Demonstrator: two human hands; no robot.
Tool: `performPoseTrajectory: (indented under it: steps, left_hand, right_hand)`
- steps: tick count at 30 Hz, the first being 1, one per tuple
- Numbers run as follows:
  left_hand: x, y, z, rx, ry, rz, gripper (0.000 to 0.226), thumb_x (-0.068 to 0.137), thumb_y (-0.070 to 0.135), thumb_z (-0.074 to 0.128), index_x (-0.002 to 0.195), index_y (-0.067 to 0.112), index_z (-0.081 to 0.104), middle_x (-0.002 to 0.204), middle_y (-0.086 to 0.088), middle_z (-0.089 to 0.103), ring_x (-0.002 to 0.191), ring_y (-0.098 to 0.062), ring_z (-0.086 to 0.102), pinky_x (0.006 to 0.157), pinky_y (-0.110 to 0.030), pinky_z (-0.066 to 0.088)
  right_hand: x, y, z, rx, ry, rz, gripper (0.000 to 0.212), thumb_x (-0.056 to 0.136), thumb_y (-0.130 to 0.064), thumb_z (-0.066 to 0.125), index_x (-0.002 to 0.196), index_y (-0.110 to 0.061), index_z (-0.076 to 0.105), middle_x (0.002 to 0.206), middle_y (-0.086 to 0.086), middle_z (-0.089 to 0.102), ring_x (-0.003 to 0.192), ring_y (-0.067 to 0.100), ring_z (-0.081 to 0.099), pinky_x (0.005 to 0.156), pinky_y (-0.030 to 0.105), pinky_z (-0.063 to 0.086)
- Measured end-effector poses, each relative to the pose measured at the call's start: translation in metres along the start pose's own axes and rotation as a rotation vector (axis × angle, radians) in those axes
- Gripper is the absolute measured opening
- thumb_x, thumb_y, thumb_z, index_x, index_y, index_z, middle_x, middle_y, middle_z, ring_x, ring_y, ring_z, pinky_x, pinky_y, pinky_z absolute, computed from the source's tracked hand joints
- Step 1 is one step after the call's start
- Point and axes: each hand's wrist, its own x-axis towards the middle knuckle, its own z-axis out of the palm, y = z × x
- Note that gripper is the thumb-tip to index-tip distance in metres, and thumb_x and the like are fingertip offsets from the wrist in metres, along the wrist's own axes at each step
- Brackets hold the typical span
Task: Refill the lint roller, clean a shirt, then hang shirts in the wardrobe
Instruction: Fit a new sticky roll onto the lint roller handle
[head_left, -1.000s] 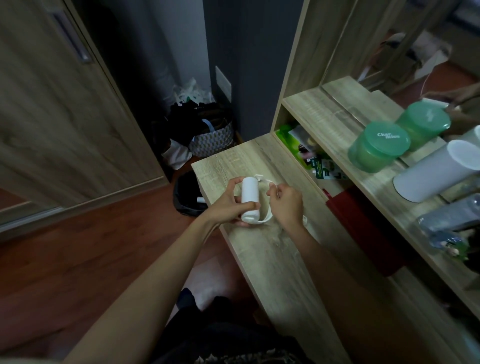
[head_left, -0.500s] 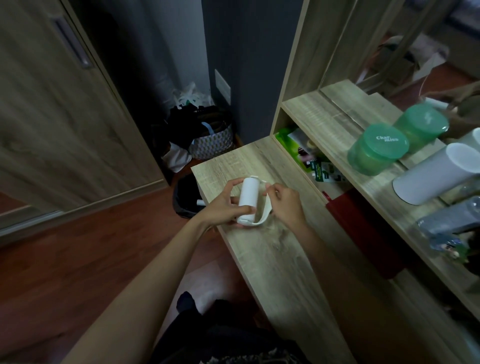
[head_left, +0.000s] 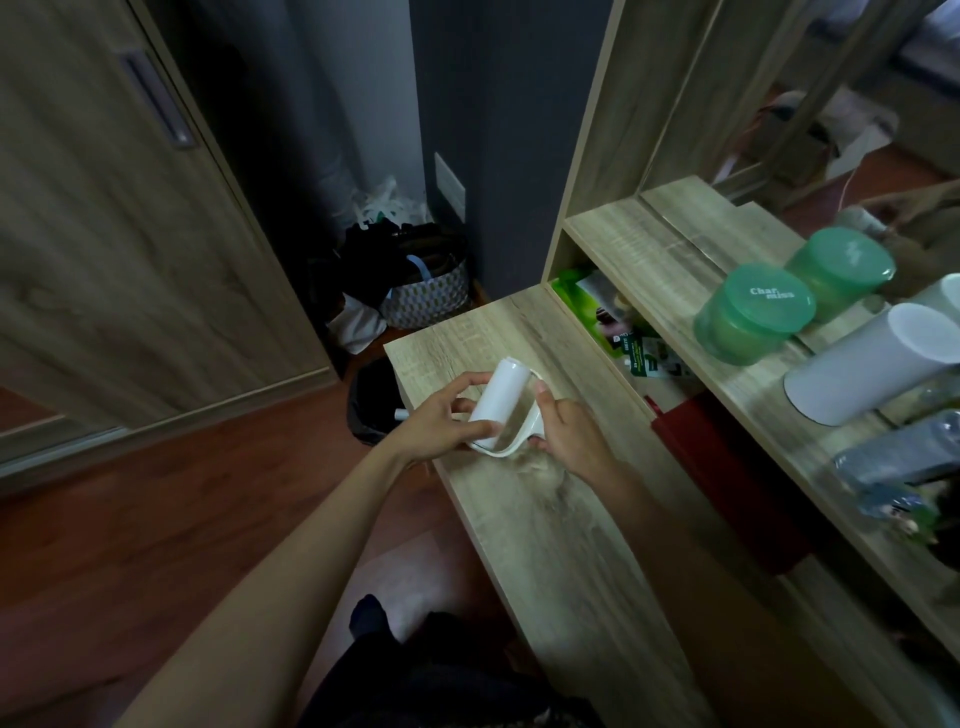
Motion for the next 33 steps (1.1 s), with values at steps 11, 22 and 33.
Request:
performPoseTrajectory:
  steps: [11, 22, 33]
  left_hand:
    - [0.010, 0.008, -0.022, -0.160, 0.216, 0.020, 0.035, 0.082, 0.015, 0.073, 0.112, 0.022, 0.057, 0.096, -0.004, 0.067, 0.087, -0.014, 0.064, 0.071, -0.023, 0.056]
    - [0.013, 0.022, -0.033, -0.258, 0.217, 0.035, 0.034, 0.085, 0.020, 0.071, 0.118, 0.013, 0.064, 0.115, -0.008, 0.064, 0.095, -0.022, 0.070, 0.072, -0.025, 0.058]
    - [0.000, 0.019, -0.114, -0.228, 0.476, 0.099, 0.014, 0.094, 0.017, 0.060, 0.103, 0.008, 0.065, 0.074, 0.002, 0.066, 0.057, -0.001, 0.062, 0.073, -0.029, 0.056]
  right_hand:
    - [-0.005, -0.013, -0.004, 0.457, -0.206, 0.004, 0.049, 0.099, -0.038, 0.041, 0.097, 0.000, 0.072, 0.063, 0.005, 0.055, 0.055, 0.011, 0.050, 0.053, 0.020, 0.042]
    - [-0.013, -0.029, 0.020, 1.126, -0.576, 0.207, 0.061, 0.092, -0.062, 0.026, 0.066, -0.014, 0.053, 0.037, -0.002, 0.033, 0.025, 0.006, 0.026, 0.033, 0.019, 0.010]
    - [-0.001, -0.077, 0.053, 0.939, -0.404, 0.047, 0.061, 0.085, -0.069, 0.027, 0.063, -0.017, 0.048, 0.041, -0.001, 0.029, 0.027, 0.009, 0.023, 0.033, 0.020, 0.012]
